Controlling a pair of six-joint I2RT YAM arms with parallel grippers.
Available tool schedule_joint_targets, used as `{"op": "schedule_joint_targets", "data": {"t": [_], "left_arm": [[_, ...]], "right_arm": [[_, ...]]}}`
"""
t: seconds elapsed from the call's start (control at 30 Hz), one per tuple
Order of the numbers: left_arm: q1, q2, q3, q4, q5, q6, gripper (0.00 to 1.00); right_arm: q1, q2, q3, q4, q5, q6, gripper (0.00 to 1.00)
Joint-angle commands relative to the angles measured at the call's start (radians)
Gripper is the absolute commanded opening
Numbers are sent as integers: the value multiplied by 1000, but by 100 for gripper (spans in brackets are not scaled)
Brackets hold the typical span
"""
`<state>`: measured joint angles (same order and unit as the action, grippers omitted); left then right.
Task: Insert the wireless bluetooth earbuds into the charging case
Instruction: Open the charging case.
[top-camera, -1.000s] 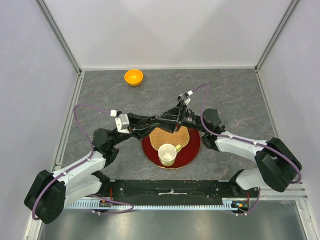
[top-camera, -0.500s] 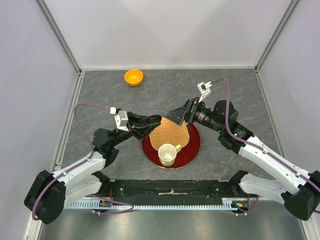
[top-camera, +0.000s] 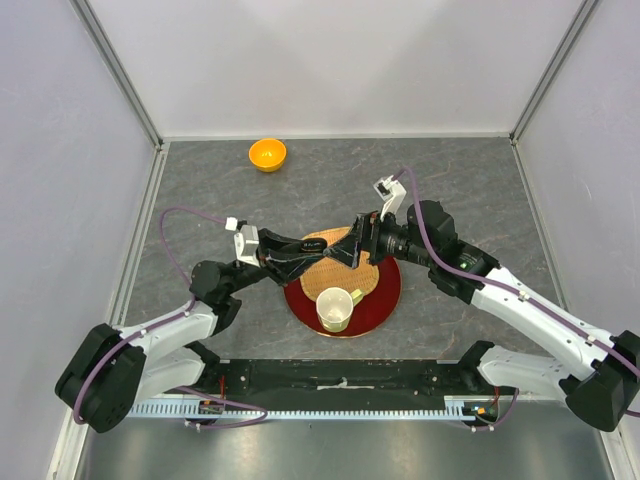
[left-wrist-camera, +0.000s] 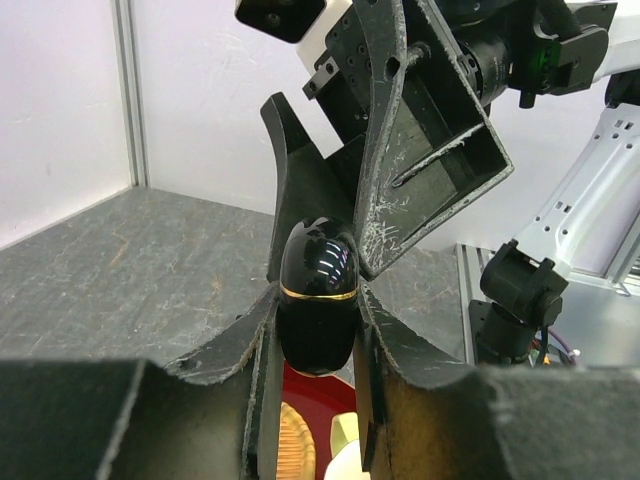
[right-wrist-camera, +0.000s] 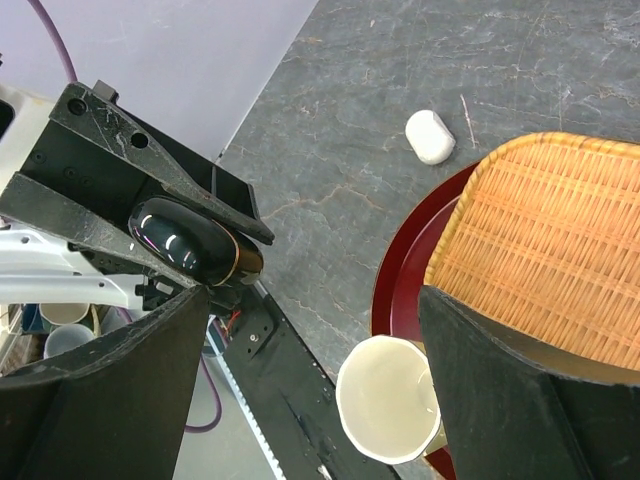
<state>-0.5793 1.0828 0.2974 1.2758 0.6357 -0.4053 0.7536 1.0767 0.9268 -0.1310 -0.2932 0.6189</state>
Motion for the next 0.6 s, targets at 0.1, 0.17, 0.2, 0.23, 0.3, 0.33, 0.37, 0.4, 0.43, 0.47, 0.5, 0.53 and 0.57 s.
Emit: {"op": "schedule_joint_targets", "data": {"t": [0.1,0.17,0.2,0.23,0.3,0.33,0.37,0.4,0.43,0.47,0.5,0.53,0.57], "left_arm": [[2,2,23,203,82,-17,2],[1,2,28,185,94,-10,2],[2,3,29,183,102,-10,2],[2,5,32,180,108,-10,2],[1,3,42,159,125,-6,2],[1,2,45,148,130,-3,2],[1,0,46,131,136,6,2],[1,-6,46,123,137,11,2],[1,-9,46,117,137,14,2],[1,-12,46,105,140,20,2],[1,-17,46,103,145,22,2],[1,-18,46,96,148,26,2],[1,-21,46,91,150,29,2]], "right_arm": [[6,9,52,19,29,-8,91],[6,11,53,37,22,2,91],[7,8,52,44,22,5,91],[6,8,50,51,25,10,91],[6,3,49,64,34,21,91],[6,2,49,68,34,25,91],[6,2,50,74,35,33,91],[4,2,53,76,35,39,91],[6,2,55,77,37,42,91],[6,2,55,86,35,53,91],[4,2,53,88,40,54,91],[4,3,55,90,43,59,91],[4,3,55,91,46,62,91]]}}
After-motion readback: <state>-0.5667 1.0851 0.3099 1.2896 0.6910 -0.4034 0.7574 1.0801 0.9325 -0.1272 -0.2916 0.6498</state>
